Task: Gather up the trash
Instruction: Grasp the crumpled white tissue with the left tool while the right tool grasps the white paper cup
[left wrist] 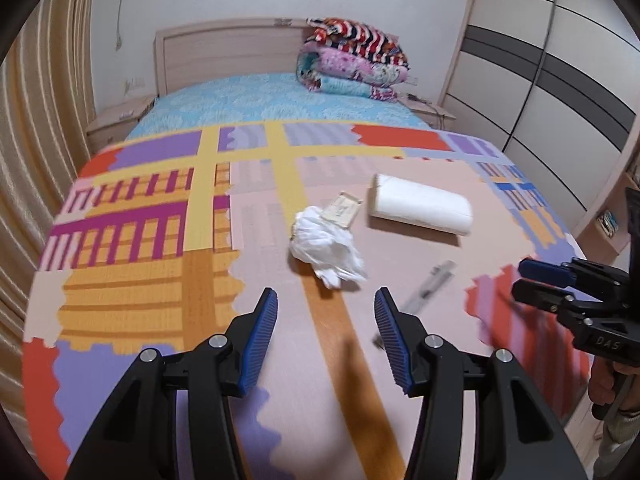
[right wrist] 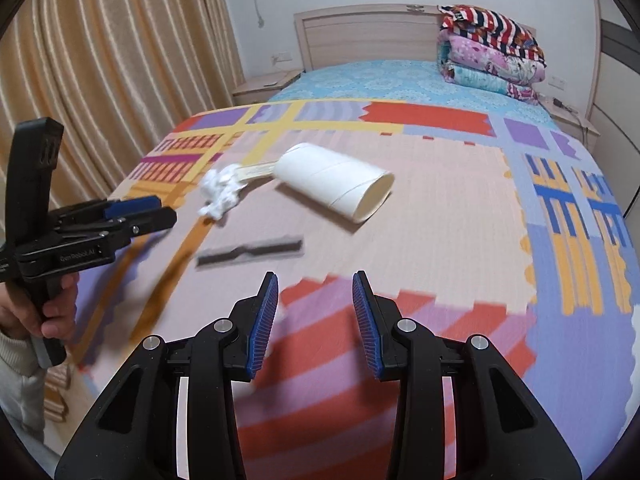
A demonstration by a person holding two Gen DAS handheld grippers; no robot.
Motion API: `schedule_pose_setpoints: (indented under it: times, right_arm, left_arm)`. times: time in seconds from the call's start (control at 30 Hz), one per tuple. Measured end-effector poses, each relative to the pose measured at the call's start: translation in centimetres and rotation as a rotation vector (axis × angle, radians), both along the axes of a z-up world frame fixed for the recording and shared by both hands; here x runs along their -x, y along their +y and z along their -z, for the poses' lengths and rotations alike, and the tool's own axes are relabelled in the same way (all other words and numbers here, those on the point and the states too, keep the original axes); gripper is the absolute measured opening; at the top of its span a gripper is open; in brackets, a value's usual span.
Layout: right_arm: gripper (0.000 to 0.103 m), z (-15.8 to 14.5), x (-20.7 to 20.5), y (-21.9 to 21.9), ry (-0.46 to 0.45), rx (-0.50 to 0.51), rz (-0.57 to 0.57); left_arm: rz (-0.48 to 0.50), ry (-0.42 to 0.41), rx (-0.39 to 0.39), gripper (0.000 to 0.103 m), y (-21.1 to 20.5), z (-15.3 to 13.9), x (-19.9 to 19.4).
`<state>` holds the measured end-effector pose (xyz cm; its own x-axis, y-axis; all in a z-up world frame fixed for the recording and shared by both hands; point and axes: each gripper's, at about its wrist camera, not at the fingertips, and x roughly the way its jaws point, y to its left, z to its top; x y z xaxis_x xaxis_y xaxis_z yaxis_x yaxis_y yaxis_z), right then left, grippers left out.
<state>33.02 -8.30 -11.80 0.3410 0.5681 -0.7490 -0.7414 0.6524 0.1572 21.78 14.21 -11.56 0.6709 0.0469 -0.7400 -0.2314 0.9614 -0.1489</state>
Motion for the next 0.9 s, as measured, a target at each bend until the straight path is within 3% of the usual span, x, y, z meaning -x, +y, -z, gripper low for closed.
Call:
schedule_pose_setpoints:
  times: [0.23, 0.57, 0.77, 0.83, 0.9]
  right_arm:
    - [0.039, 0.6, -3.1, 1.0, 0.029, -0.028, 0.031]
    - [0.039, 1.6, -5.5, 2.3, 0.069, -0.051, 0.058]
    - [0.038, 2.4, -6.1, 2.9, 0.102, -0.074, 0.048]
    - [0.032, 2.6, -6.3, 2.8, 0.130, -0.096, 0.049]
    - [0.020, 2.6, -6.3, 2.8, 0.130, -0.103, 0.043]
  left_arm:
    - [-0.027, 0.010, 0.082, 0.049, 1.9, 1.2, -2.1]
    - [-0.055, 0.009, 0.090, 0.049, 2.7, 1.6, -4.2]
    - [-0.023, 0.002, 0.097, 0.048, 1.8, 1.6, -5.4]
    - [-0.014, 0.009, 0.093, 0.036, 1.5, 1.7, -5.8]
    - [-0.015, 0.017, 0.095, 0.015, 1.4, 2.0, -6.0]
